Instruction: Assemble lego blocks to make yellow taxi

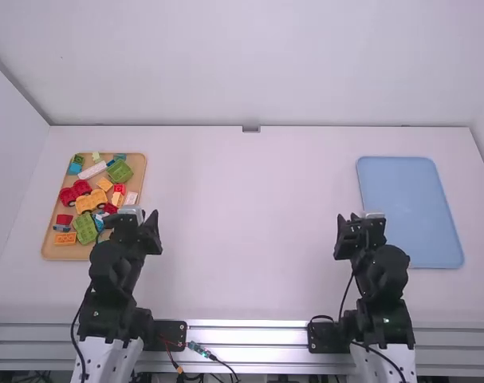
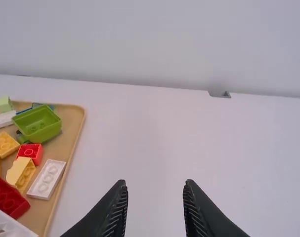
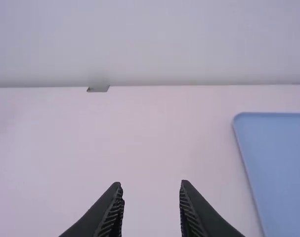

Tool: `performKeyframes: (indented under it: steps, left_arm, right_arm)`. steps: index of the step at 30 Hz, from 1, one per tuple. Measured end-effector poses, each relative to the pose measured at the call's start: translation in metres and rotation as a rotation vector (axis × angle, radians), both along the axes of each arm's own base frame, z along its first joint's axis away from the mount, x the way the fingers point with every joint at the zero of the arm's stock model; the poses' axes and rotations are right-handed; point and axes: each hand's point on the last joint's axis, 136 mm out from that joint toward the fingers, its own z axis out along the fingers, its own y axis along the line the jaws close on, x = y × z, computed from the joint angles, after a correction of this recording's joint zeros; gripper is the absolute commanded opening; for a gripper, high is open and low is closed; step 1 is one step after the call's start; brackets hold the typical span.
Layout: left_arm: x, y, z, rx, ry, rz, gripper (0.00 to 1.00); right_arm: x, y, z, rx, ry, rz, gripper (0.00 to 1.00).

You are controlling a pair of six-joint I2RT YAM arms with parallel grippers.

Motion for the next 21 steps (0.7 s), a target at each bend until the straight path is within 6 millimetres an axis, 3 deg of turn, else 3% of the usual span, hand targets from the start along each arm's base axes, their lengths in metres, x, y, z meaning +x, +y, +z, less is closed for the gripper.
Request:
performKeyframes:
  steps: [12, 21]
  left_arm:
    - [0.016, 0.0, 0.044, -0.005, -0.038, 0.001, 0.47]
    - [0.036, 0.0, 0.08, -0.03, -0.038, 0.007, 0.65]
  right_arm:
    - [0.007, 0.001, 0.021, -0.019, -0.001, 0.007, 0.4]
    - [0.016, 0.008, 0.041, -0.028, -0.026, 0.037, 0.47]
